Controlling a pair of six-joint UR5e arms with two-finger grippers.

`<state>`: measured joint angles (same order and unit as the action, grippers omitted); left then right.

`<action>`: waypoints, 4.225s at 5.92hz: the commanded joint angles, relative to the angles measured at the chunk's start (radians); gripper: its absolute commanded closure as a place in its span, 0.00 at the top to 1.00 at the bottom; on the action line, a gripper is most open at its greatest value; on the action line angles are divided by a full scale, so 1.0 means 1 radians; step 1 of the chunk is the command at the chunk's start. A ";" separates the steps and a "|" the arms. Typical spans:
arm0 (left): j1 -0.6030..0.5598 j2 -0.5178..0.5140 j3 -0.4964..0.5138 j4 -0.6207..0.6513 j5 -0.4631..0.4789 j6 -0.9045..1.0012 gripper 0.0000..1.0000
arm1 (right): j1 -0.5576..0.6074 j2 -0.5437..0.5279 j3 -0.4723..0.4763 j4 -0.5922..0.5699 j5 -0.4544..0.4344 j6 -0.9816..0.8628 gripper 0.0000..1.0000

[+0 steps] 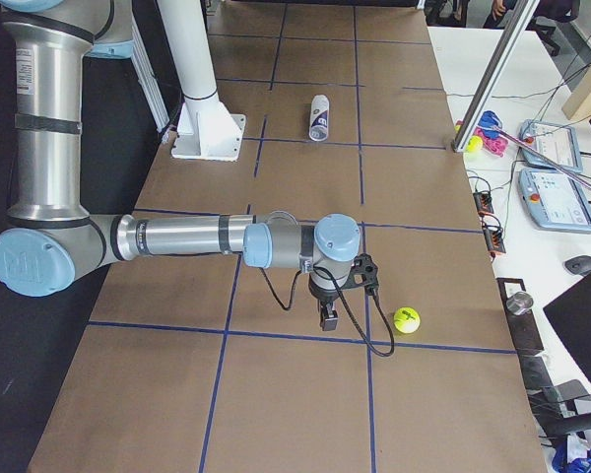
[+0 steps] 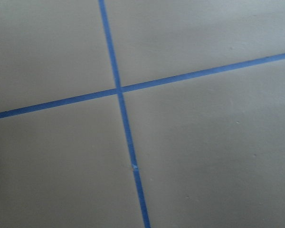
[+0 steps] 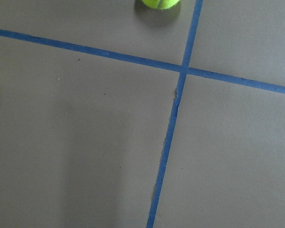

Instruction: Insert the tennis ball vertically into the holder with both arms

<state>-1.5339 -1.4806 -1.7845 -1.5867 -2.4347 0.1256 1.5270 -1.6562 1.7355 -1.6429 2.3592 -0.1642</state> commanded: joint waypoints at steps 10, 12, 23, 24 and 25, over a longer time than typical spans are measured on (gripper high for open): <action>0.818 -0.433 -0.190 -0.293 0.343 -0.173 1.00 | -0.001 0.010 0.006 0.000 0.002 0.002 1.00; 0.969 -0.693 -0.170 0.106 0.576 0.010 1.00 | -0.001 0.010 0.006 0.000 0.003 0.003 1.00; 1.132 -0.991 0.292 0.183 0.838 0.106 1.00 | -0.002 0.012 0.006 -0.002 0.006 0.003 1.00; 1.135 -0.991 0.304 0.172 0.844 0.108 1.00 | -0.002 0.012 0.006 -0.002 0.006 0.003 1.00; 1.135 -0.989 0.324 0.154 0.844 0.111 1.00 | -0.002 0.012 0.006 -0.002 0.006 0.003 1.00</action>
<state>-0.4002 -2.4704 -1.4769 -1.4178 -1.5922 0.2341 1.5249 -1.6444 1.7411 -1.6444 2.3654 -0.1611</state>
